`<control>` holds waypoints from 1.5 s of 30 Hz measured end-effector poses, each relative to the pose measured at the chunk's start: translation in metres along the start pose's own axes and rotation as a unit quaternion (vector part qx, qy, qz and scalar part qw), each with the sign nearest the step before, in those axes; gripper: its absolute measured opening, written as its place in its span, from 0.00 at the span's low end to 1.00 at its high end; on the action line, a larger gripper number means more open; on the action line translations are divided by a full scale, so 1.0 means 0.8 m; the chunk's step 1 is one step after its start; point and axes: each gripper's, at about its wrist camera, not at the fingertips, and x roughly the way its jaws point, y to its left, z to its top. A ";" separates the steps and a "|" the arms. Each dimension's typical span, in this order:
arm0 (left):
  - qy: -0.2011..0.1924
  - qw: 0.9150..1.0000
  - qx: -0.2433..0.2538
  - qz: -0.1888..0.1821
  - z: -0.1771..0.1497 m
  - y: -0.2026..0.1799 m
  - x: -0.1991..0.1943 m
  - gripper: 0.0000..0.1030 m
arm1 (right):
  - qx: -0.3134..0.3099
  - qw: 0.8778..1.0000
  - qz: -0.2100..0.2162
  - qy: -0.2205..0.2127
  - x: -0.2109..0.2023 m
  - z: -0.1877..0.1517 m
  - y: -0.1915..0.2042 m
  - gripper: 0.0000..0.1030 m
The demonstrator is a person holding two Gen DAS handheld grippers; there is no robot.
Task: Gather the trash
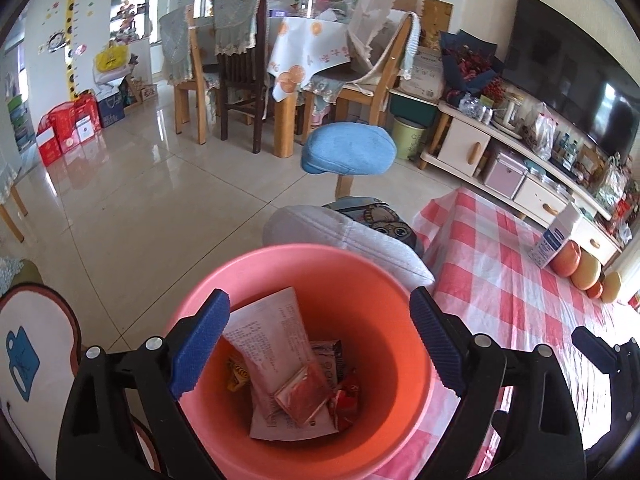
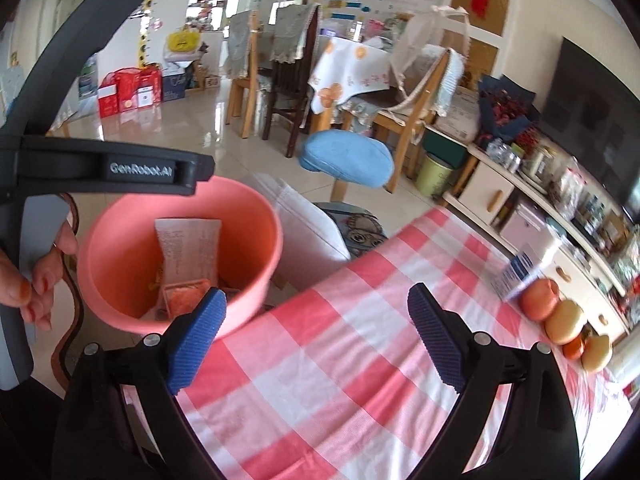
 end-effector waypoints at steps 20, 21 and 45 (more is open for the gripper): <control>-0.067 0.989 0.128 -0.013 -0.004 -0.175 -0.054 0.92 | 0.102 0.992 -0.073 0.004 -0.069 -0.101 -0.138 0.90; -0.071 0.988 0.134 -0.015 -0.005 -0.185 -0.058 0.92 | 0.106 0.991 -0.078 0.003 -0.074 -0.107 -0.144 0.90; -0.101 0.963 0.245 -0.053 -0.061 -0.370 -0.100 0.93 | 0.195 0.968 -0.156 -0.021 -0.152 -0.225 -0.279 0.90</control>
